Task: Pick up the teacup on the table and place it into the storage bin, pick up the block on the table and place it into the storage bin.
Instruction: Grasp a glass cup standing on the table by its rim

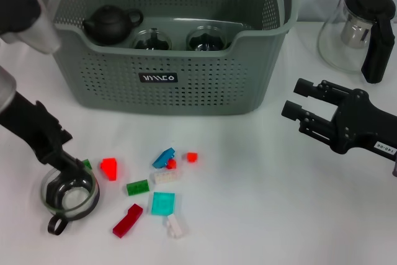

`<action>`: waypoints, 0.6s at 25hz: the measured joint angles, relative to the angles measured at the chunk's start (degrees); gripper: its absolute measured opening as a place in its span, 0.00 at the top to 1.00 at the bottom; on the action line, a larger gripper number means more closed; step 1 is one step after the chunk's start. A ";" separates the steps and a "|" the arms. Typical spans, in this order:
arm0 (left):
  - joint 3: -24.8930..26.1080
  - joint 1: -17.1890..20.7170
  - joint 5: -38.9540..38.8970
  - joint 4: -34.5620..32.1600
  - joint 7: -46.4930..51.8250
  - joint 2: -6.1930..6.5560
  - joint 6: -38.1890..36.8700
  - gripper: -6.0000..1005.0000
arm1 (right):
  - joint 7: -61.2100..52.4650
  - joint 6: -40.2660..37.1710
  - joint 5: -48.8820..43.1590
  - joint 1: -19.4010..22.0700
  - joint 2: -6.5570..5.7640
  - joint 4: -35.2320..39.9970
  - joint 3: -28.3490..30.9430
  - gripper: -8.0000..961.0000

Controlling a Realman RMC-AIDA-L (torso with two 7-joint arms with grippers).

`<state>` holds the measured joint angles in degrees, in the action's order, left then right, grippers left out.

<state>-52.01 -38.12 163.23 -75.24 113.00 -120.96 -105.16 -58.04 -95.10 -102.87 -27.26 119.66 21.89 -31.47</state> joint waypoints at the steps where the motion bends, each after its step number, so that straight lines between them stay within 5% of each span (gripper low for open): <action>1: -0.20 0.04 0.12 0.39 0.01 -0.14 0.21 0.39 | 0.01 0.00 0.02 0.03 -0.01 0.00 0.10 0.40; 15: -4.76 1.35 0.41 5.33 1.49 -0.28 6.97 0.40 | 0.07 -0.15 -0.17 0.38 -0.13 0.03 0.22 0.40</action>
<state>-56.76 -36.76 163.64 -69.91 114.49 -121.23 -98.19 -57.98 -95.25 -103.04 -26.88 119.53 21.92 -31.25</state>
